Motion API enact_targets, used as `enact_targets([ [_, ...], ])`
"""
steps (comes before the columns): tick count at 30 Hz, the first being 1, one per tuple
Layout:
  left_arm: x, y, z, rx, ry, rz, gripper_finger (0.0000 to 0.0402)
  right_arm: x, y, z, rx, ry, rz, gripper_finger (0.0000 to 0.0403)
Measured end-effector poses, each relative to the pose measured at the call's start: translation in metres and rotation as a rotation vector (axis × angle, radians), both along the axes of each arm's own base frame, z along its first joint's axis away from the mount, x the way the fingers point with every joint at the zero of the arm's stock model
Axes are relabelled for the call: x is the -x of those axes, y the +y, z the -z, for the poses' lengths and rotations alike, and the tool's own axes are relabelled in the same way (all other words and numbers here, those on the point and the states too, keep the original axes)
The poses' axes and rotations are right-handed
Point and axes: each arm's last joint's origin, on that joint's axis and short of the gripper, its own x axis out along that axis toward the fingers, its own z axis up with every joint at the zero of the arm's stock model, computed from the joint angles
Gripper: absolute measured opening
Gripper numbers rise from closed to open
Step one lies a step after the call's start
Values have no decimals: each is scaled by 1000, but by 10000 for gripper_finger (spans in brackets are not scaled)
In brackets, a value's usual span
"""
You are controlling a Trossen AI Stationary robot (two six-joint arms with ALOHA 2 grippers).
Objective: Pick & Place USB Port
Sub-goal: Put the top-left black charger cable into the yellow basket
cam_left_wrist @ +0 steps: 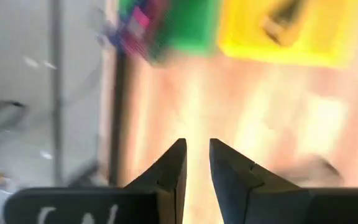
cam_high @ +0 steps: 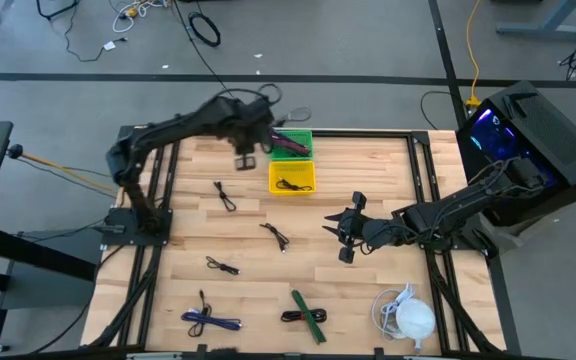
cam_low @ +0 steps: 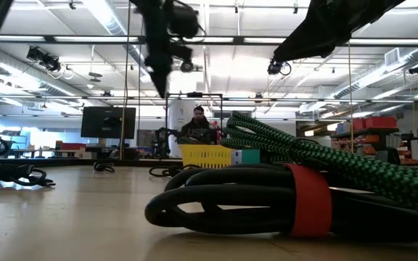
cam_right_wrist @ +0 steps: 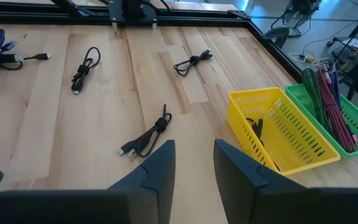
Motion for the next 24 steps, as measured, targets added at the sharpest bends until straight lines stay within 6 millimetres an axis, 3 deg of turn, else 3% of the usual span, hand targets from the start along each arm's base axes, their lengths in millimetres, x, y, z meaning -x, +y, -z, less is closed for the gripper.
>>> enact_targets([
  [3,25,-20,-9,118,65,-29,67,0,0,0,0,0,0,111],
  [6,39,-38,-4,197,86,-25,63,0,0,0,-3,-5,0,111],
  [12,55,-78,40,318,208,99,62,-1,0,-1,-7,-11,0,111],
  [18,70,-111,96,232,457,322,65,-2,1,-3,-16,-32,-1,111],
  [24,80,-116,127,-16,552,341,65,-3,1,-6,-26,-66,-1,111],
])
